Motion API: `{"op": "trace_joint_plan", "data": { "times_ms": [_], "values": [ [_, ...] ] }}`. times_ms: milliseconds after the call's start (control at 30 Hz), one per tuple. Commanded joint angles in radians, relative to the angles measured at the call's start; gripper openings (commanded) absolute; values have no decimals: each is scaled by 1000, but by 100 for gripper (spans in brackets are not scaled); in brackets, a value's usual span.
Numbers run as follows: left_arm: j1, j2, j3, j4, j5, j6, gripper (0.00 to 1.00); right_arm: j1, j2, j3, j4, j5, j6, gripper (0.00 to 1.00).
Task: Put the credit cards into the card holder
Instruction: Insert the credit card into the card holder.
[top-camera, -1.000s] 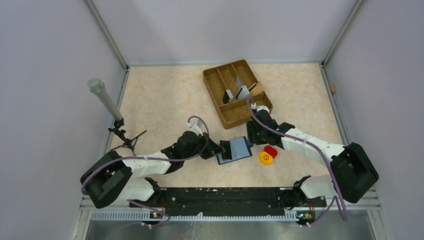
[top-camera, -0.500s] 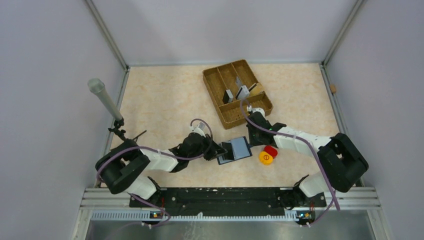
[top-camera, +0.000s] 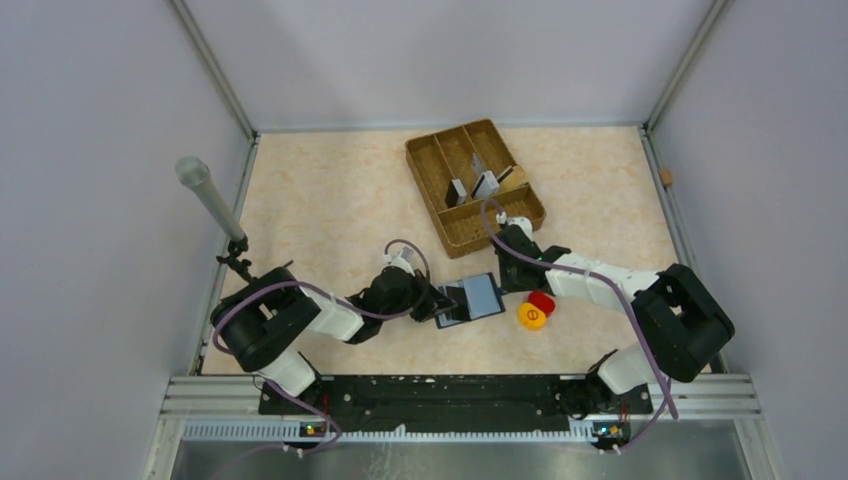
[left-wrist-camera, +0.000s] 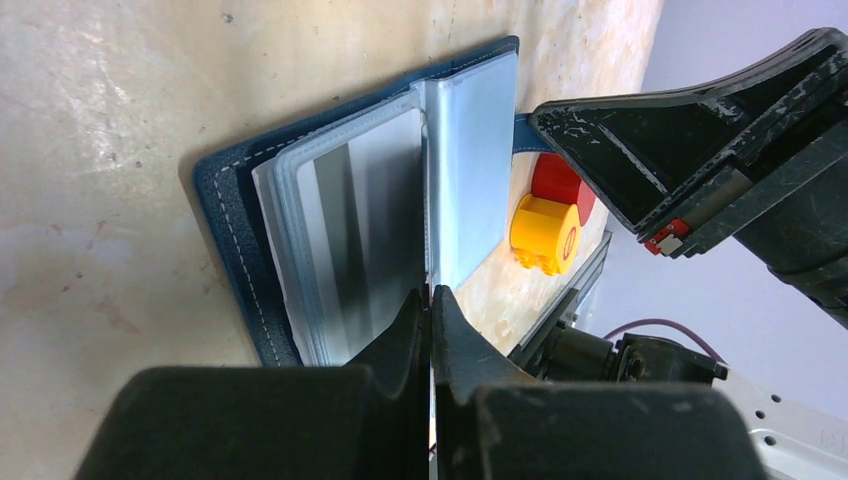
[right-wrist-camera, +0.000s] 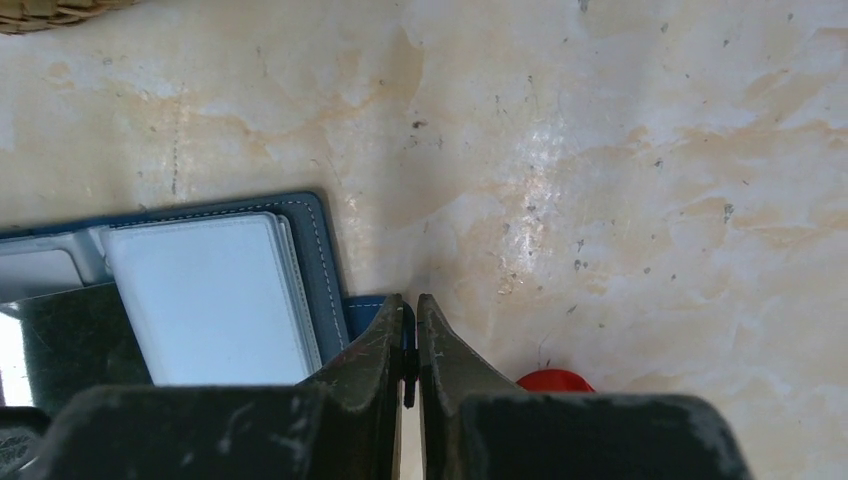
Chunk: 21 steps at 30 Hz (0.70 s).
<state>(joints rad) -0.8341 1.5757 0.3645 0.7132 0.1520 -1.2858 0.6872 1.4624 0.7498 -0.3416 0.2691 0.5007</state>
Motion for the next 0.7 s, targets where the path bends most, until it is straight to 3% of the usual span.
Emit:
{"op": "trace_joint_plan", "data": {
  "times_ms": [0, 233, 667],
  "values": [
    [-5, 24, 15, 126, 15, -22, 0, 14, 11, -6, -10, 45, 14, 1],
    [-5, -4, -24, 189, 13, -35, 0, 14, 14, -6, -19, 59, 21, 0],
    [-5, 40, 11, 130, 41, -38, 0, 15, 11, 3, -40, 69, 24, 0]
  ]
}}
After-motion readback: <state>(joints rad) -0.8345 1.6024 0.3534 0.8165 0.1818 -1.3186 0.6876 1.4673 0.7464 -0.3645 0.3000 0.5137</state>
